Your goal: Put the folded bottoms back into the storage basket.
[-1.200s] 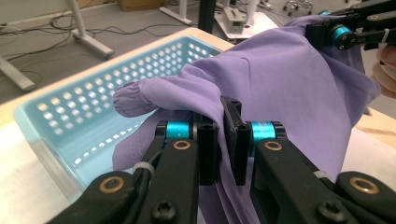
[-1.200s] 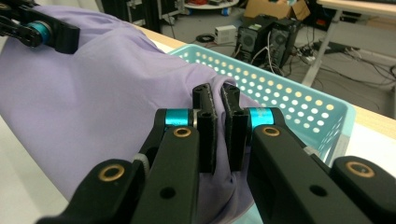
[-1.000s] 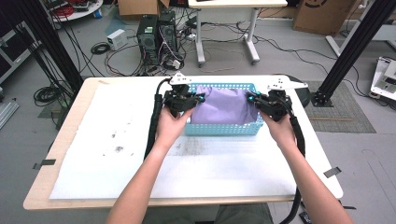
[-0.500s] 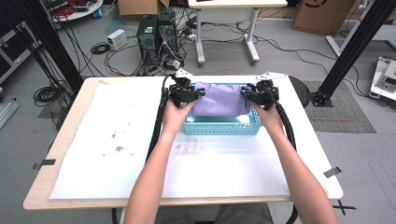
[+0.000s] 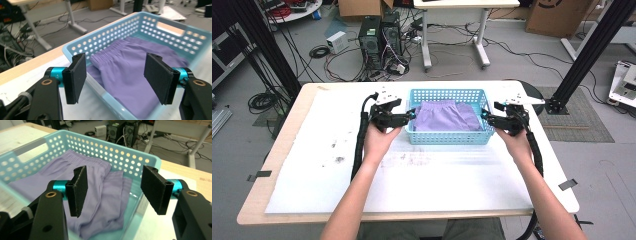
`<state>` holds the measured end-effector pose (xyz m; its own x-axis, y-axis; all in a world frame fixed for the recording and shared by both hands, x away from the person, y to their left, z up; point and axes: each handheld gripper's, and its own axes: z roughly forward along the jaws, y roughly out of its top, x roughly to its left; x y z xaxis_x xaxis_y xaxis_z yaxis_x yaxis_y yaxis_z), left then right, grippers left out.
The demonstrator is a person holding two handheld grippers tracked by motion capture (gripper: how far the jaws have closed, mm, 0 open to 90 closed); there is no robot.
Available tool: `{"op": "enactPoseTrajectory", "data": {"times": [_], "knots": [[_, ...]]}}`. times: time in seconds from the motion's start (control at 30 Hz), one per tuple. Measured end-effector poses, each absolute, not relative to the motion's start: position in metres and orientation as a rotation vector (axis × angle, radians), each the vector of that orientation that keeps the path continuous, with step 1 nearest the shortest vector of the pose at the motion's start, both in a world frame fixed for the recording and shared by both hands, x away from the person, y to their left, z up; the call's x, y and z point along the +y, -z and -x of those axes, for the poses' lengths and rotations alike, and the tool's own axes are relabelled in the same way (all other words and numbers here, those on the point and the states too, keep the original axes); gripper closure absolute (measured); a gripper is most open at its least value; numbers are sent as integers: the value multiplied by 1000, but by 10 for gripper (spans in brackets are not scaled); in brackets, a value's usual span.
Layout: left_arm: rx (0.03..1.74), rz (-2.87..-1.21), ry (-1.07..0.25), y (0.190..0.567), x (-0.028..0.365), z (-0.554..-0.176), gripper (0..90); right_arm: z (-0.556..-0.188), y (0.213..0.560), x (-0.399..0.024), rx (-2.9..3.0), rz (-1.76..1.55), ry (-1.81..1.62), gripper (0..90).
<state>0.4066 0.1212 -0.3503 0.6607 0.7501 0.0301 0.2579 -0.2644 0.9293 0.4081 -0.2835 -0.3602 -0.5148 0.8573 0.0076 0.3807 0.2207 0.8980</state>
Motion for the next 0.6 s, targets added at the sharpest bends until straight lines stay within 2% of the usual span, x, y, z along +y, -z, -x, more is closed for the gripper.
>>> {"op": "enactPoseTrajectory", "data": {"times": [0.17,0.3,0.6], "knots": [[761,-1798,-607,362,131,-375,274,-383,372,-299,2001,-1136,-1317,368],[762,-1779,-631,375,140,-352,271,-364,378,-313,2008,-1155,-1391,342],[803,-1783,-584,400,168,-326,271,-335,395,-323,1997,-1120,-1350,326]]}}
